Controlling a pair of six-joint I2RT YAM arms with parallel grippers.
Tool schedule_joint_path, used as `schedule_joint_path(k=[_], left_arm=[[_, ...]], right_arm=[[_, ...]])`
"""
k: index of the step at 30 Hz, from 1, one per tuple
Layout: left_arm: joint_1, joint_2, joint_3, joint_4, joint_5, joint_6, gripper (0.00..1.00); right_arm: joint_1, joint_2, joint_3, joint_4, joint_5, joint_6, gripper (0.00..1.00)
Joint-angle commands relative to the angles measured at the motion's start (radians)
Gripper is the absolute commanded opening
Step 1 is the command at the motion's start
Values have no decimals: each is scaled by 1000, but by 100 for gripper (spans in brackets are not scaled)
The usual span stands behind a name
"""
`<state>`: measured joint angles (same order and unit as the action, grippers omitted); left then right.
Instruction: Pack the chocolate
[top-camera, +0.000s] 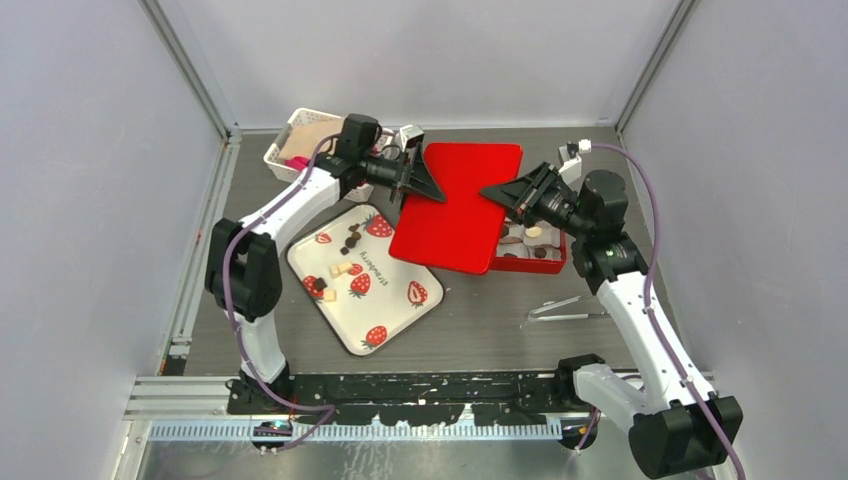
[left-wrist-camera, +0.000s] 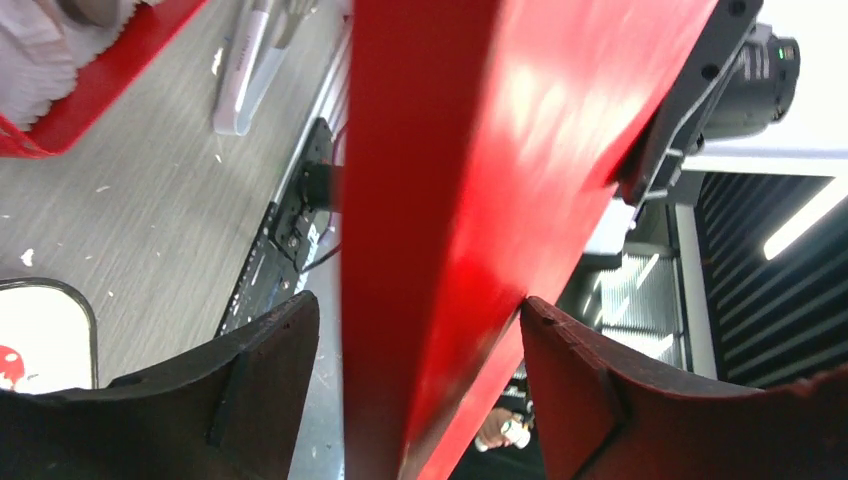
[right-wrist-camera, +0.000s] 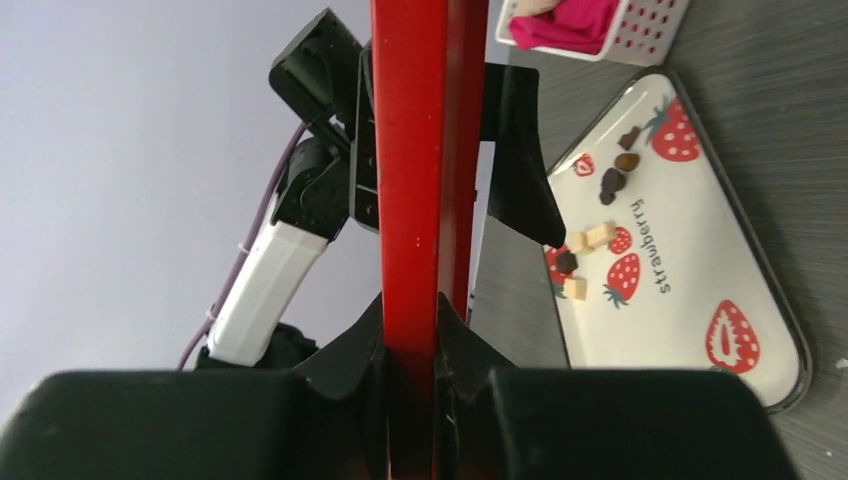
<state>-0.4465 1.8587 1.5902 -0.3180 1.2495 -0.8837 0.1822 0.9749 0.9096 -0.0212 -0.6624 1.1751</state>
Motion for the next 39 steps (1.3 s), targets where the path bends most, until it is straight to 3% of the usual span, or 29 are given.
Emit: schedule_joint_path(k=[1,5,11,15,18,22,31,39], left_arm=[[27,23,34,45,-88,-21,82],[53,34,54,40,-107,-34,99],[106,41,86,-17,-189,-40,100],[173,-9,68,-54,-333,-72,99],[201,-112,-50,59,-466,-221,98],[151,-175,-179,298,-503,-437,99],[52,-121,-233,590,-524,-634,100],[46,-14,-170,634,-461,-659,99]], right_arm=[[10,-27,82,-84,145,-94,1],[10,-45,82,-68,199,-98,1],[10,-61,115,-48,318,-117,1],[10,-88,80,66,515,-126,1],[13,-64,27,216,654,-120,1],[23,68,46,360,722,-90,1],[100,236,106,466,804,-50,1],[115,246,101,474,800,-45,1]])
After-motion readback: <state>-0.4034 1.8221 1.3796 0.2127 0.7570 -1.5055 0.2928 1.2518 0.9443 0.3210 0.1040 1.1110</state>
